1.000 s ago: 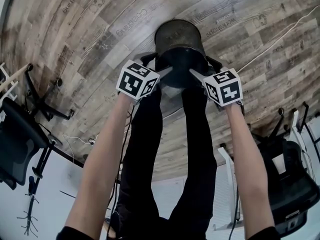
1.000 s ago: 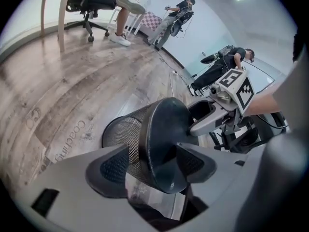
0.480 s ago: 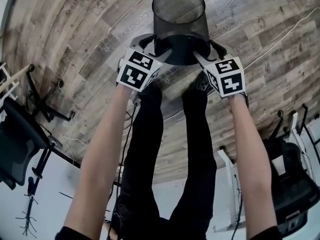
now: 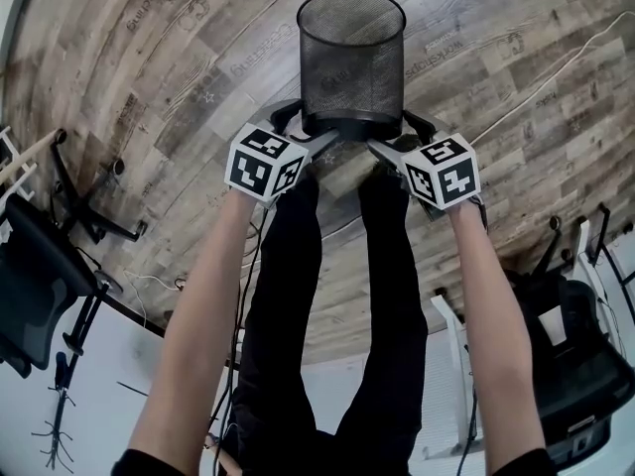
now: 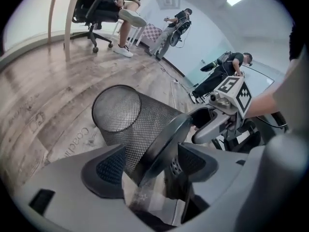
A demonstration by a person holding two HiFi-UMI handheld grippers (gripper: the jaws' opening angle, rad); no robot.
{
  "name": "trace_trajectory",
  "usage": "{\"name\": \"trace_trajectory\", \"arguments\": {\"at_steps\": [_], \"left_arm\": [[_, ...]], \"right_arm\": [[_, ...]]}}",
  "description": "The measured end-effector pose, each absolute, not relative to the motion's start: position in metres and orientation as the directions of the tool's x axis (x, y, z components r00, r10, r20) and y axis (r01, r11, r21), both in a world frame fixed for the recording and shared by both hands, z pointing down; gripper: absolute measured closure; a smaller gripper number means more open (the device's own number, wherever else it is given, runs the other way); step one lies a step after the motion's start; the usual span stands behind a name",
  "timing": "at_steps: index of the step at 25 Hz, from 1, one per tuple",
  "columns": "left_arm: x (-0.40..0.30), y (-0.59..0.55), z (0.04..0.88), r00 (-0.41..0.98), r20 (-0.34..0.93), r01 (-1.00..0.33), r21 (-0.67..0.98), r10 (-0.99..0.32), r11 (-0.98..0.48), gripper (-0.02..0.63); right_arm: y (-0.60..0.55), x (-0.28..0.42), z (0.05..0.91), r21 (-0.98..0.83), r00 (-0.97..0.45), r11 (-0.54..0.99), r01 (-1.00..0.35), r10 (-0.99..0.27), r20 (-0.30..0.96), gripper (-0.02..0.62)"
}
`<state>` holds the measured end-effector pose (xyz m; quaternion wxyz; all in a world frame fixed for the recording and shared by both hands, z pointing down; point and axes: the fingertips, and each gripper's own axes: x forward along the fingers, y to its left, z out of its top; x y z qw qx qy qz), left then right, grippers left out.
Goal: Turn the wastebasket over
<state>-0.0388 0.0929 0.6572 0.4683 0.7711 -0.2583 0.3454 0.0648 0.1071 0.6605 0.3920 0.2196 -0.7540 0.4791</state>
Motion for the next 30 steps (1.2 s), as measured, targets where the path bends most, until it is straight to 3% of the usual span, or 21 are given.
{"name": "trace_trajectory", "arguments": {"at_steps": [5,10,30], "left_arm": [[-0.032,0.142,0.677,0.625,0.780,-0.702,0.580,0.033,-0.412,0.256],[-0.032,0.167,0.699,0.615,0.788,-0.723,0.582,0.039,-0.372,0.256],[-0.032,0.219,0.769,0.553,0.815,-0.656,0.554,0.173,-0.513,0.251]], "right_arm": [[0.141,0.067,0.679,-0.560,-0.580,0.403,-0.723,0.085,0.810,0.242],[0.159,0.065,0.700,-0.539,-0.556,0.430,-0.724,0.098,0.826,0.242],[0.218,0.066,0.772,-0.474,-0.466,0.535,-0.700,0.160,0.870,0.241]]}}
